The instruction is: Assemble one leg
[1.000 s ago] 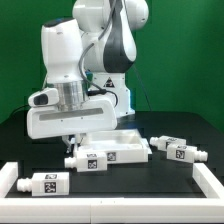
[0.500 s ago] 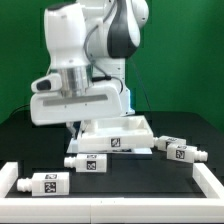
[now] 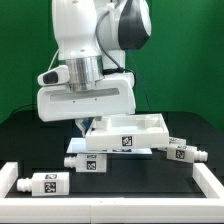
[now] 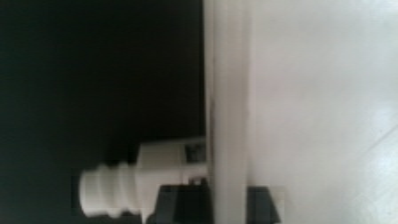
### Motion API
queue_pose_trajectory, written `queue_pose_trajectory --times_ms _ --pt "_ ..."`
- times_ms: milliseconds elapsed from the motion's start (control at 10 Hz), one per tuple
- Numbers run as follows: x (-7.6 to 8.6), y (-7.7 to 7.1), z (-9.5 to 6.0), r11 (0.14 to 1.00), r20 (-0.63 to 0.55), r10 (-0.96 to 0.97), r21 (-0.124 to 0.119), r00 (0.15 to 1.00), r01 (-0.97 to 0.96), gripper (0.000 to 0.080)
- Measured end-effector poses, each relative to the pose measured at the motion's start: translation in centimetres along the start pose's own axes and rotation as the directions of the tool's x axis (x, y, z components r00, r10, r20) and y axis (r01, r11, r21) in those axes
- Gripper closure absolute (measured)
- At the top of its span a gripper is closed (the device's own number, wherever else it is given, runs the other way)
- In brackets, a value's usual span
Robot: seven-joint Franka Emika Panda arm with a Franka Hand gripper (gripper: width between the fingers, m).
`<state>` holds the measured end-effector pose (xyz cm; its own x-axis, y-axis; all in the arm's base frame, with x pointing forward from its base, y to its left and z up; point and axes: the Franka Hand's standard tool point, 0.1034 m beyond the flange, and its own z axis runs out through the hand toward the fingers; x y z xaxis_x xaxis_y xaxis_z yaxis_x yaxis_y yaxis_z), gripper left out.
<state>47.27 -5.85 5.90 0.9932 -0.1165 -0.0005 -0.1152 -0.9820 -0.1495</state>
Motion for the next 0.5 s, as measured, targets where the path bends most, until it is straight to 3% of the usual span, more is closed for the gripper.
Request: queue_pose_trajectory --times_ms 100,200,500 --pt "2.7 -1.2 0.4 1.000 0.015 -0.017 0.025 1.000 0.016 0.0745" --pt "3.9 -2.2 0.8 0.999 0.046 -0.023 0.044 0.999 0.021 0.0745" --pt "3.8 -2.3 1.0 0.999 0.051 -0.029 0.047 0.998 0.026 0.0745"
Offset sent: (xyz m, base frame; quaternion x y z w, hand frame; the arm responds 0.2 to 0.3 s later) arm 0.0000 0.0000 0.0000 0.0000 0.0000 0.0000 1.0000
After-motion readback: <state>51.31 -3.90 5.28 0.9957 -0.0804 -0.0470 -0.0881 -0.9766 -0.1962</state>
